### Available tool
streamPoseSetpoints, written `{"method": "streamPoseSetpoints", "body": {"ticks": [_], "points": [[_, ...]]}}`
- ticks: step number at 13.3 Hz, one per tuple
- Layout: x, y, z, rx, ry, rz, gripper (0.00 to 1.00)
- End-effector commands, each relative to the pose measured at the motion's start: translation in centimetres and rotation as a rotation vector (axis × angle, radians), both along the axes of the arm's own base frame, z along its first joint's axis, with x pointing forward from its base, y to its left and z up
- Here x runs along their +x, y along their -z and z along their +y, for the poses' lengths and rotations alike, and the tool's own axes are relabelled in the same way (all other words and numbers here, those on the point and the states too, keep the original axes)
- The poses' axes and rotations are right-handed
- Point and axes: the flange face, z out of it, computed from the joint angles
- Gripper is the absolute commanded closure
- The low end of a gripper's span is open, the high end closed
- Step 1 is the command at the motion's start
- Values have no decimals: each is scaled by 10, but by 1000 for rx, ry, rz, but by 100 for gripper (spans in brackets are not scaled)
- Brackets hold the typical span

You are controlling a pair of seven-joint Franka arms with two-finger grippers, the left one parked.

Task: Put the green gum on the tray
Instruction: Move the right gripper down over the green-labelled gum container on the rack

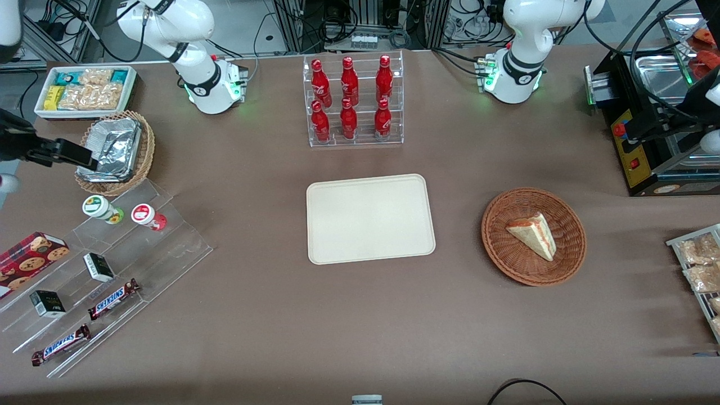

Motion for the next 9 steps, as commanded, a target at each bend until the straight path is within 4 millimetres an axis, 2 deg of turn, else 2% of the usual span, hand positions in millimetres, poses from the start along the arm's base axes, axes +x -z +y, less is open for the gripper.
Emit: {"method": "streamPoseSetpoints", "body": {"ticks": [1,5,7,9], "points": [[-31,37,-7,15,-89,-61,0],[-54,97,-60,31,-288,-141,0],[-58,116,-79,24,-389,-170,1],[-61,139,-97,18,-561,-189,1]]}}
